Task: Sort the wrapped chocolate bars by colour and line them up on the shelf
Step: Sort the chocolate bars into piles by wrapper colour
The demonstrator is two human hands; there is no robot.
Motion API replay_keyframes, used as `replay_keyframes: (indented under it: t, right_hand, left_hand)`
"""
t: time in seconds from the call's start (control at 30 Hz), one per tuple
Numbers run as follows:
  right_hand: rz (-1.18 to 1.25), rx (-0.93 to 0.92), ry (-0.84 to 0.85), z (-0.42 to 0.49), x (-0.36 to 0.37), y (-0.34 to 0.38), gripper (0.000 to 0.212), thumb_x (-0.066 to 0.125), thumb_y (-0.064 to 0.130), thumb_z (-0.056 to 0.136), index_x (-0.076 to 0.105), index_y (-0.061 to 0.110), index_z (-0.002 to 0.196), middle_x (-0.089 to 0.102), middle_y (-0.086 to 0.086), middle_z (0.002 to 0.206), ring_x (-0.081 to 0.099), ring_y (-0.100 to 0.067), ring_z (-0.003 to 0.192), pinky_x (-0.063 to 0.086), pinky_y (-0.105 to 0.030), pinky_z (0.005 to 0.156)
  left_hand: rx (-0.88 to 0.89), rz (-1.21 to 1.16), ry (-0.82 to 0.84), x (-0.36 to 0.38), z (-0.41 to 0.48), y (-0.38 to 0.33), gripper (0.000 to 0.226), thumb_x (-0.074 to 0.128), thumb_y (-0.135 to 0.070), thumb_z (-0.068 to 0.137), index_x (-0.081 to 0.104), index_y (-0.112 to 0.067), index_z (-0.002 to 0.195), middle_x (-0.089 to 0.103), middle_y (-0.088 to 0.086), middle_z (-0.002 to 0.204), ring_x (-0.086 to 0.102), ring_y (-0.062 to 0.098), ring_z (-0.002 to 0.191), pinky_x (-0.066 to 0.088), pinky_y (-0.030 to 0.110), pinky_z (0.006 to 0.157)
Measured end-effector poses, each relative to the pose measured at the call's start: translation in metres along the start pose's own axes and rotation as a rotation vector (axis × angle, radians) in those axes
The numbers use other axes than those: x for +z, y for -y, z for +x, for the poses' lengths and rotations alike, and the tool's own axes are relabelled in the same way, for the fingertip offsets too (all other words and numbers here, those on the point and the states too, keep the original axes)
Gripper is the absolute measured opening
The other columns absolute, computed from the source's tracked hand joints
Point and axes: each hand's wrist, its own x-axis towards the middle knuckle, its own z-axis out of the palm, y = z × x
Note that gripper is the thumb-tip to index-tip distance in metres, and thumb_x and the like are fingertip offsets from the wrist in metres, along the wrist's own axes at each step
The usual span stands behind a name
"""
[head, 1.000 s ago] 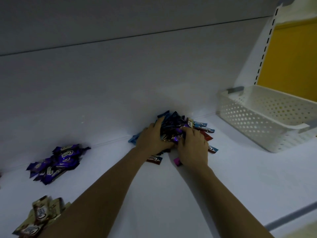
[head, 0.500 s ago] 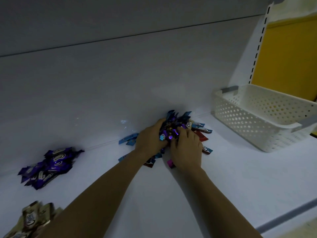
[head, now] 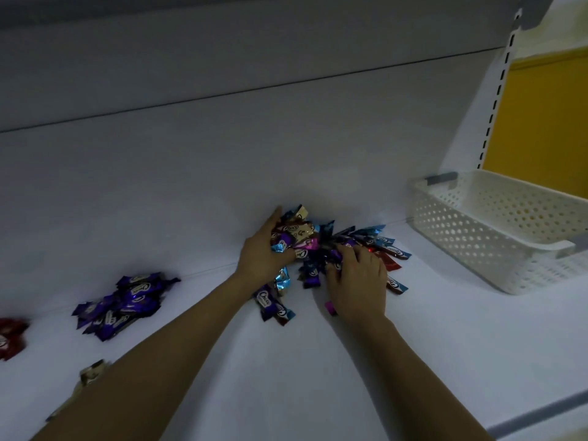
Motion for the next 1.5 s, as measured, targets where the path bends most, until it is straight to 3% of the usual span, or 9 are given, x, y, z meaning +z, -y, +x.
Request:
replay_keyframes:
  t: [0.2,0.4,0.5,0.7,1.03,1.17,1.33,1.43,1.5]
  right_hand:
    - [0.124,-0.151,-0.238,-0.003,0.003,0.004,0.037,0.046,0.034,0.090,0.064,0.013,0.116,0.062,-0.007,0.112,0.054,-0.028,0.108,0.037,-0.044,0.101]
    - [0.613,-0.314,-0.112,-0.010,-0.005,0.024,0.076,0.067,0.034,0.078,0.033,0.018,0.144,0.035,-0.008,0.145,0.038,-0.022,0.132,0.039,-0.038,0.105]
    - [0.459,-0.316,-0.087,-0.009,0.000,0.018,0.069,0.073,0.027,0.076,0.042,0.024,0.137,0.049,-0.001,0.129,0.051,-0.014,0.114,0.048,-0.033,0.094]
    - [0.285,-0.207,-0.151,-0.017,-0.001,0.021,0.024,0.066,0.037,0.081,0.054,0.033,0.101,0.058,0.016,0.091,0.053,-0.002,0.082,0.050,-0.031,0.078]
    - [0.030,-0.102,-0.124,-0.005,-0.002,0.008,0.052,0.057,0.039,0.088,0.045,0.021,0.135,0.049,-0.002,0.127,0.042,-0.023,0.118,0.030,-0.034,0.096]
    - [0.352,-0.236,-0.144,-0.012,-0.010,0.019,0.063,0.038,0.059,0.086,0.053,0.016,0.129,0.057,-0.002,0.119,0.050,-0.020,0.111,0.039,-0.037,0.093]
    - [0.821,-0.218,0.307,-0.020,-0.023,0.060,0.118,0.074,0.056,0.065,-0.001,0.028,0.151,0.039,0.014,0.140,0.041,0.000,0.125,0.039,-0.019,0.100]
    - [1.143,-0.022,0.336,-0.002,-0.031,0.084,0.103,0.076,0.029,0.076,0.005,0.030,0.151,0.048,0.006,0.134,0.053,-0.011,0.119,0.049,-0.024,0.092]
    - [1.304,0.104,0.324,0.009,-0.029,0.099,0.069,0.071,0.018,0.083,0.035,0.021,0.142,0.060,-0.002,0.119,0.062,-0.021,0.107,0.053,-0.028,0.085]
  left_hand:
    - [0.031,-0.138,-0.097,-0.021,-0.016,-0.010,0.081,0.076,-0.012,0.080,0.032,-0.024,0.147,0.046,-0.018,0.128,0.048,-0.003,0.112,0.031,-0.008,0.080]
    - [0.239,0.104,0.070,-0.024,-0.031,-0.023,0.075,0.078,-0.009,0.074,0.045,-0.034,0.136,0.062,-0.011,0.121,0.062,-0.004,0.099,0.045,0.007,0.081]
    - [0.320,0.342,0.171,-0.022,-0.033,-0.027,0.072,0.077,-0.014,0.075,0.046,-0.029,0.137,0.066,-0.007,0.115,0.064,0.009,0.093,0.052,0.023,0.079]
    - [0.218,0.194,0.147,-0.022,-0.033,-0.011,0.056,0.076,-0.004,0.075,0.055,-0.028,0.121,0.064,-0.010,0.101,0.064,0.007,0.088,0.050,0.012,0.073]
    - [-0.185,-0.468,-0.170,-0.023,-0.019,-0.018,0.031,0.076,-0.002,0.076,0.062,-0.020,0.097,0.065,-0.004,0.093,0.061,0.008,0.081,0.050,0.011,0.064]
    - [-0.372,-0.787,-0.249,-0.021,-0.024,-0.022,0.026,0.069,-0.001,0.083,0.063,-0.008,0.108,0.068,0.007,0.096,0.065,0.019,0.083,0.056,0.022,0.061]
    - [-0.529,-1.019,-0.192,-0.021,-0.040,-0.035,0.010,0.060,-0.003,0.088,0.067,-0.005,0.095,0.070,0.014,0.086,0.068,0.023,0.074,0.058,0.033,0.065]
    - [-0.515,-1.157,-0.064,-0.022,-0.052,-0.044,0.016,0.054,-0.011,0.093,0.068,-0.006,0.100,0.073,0.011,0.090,0.071,0.020,0.076,0.057,0.028,0.061]
    - [-0.569,-1.241,-0.098,-0.020,-0.056,-0.049,0.018,0.054,-0.016,0.094,0.065,-0.006,0.105,0.073,0.011,0.092,0.071,0.019,0.079,0.057,0.028,0.062]
